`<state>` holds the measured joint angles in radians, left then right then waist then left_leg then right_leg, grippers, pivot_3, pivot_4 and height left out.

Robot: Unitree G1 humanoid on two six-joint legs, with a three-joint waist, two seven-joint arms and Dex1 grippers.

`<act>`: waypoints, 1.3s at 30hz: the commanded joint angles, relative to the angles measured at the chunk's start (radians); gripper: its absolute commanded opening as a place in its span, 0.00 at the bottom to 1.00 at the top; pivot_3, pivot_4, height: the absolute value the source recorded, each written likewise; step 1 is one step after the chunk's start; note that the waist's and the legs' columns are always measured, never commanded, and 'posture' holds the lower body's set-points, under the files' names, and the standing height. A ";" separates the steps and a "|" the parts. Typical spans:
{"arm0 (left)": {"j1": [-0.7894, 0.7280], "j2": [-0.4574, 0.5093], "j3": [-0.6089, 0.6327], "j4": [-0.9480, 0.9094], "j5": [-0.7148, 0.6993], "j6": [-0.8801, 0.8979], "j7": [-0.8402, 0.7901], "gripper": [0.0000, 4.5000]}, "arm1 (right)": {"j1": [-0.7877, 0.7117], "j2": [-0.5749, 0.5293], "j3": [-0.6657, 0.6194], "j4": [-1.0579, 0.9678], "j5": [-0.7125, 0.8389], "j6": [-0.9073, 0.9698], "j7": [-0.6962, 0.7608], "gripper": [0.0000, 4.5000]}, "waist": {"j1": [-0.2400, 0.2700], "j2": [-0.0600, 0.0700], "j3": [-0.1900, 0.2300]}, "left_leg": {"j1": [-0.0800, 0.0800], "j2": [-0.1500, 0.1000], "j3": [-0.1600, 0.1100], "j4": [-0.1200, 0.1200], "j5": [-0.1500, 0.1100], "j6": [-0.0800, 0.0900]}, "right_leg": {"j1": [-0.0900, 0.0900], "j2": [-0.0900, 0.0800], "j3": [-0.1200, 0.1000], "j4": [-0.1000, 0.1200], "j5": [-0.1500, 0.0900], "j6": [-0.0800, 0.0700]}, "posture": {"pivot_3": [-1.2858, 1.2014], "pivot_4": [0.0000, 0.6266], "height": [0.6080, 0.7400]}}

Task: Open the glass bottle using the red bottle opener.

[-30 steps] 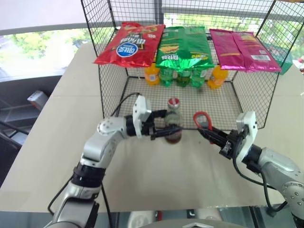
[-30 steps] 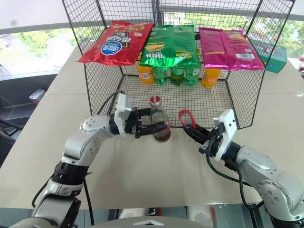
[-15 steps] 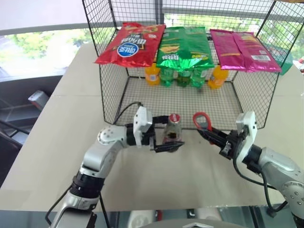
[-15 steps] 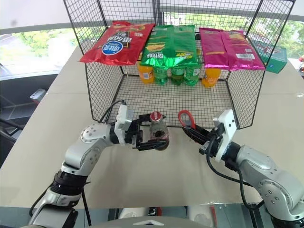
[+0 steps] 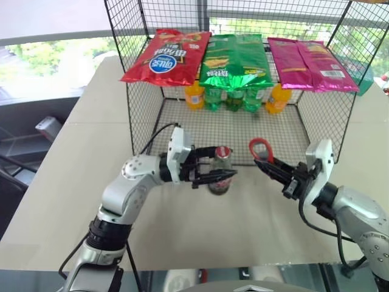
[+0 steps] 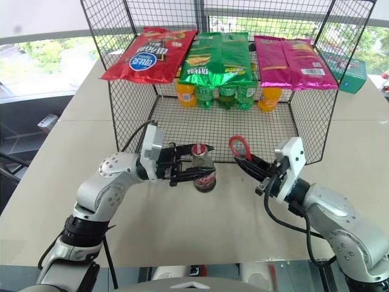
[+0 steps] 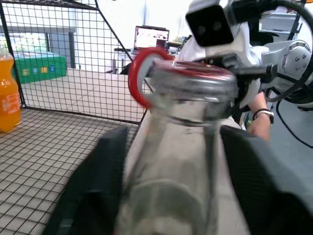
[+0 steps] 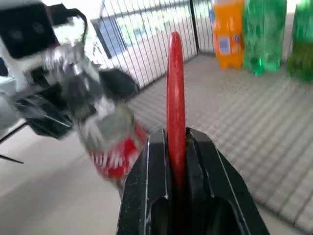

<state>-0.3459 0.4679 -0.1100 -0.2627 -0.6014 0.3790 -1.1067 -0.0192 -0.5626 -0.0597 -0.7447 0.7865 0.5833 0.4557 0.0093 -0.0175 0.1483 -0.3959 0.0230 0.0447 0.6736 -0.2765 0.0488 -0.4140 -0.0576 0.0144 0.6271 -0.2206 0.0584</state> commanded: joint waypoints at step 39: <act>-0.011 0.058 0.065 -0.059 -0.064 0.094 -0.001 0.29 | -0.236 0.108 0.481 0.581 -0.927 -1.217 0.194 0.00 | -0.020 0.001 -0.002 | 0.009 0.001 0.004 0.000 0.000 0.000 | 0.005 0.002 0.004 0.002 -0.002 -0.004 | 0.52 0.24 1.00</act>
<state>-0.3516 0.5297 -0.0398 -0.3047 -0.6439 0.4516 -1.1206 -0.2630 -0.4553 0.2873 -0.1592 -0.0803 -0.5315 0.5772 -0.0103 -0.0160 0.1467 -0.3871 0.0244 0.0487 0.6732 -0.2763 0.0484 -0.4090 -0.0557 0.0186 0.6295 -0.2228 0.0546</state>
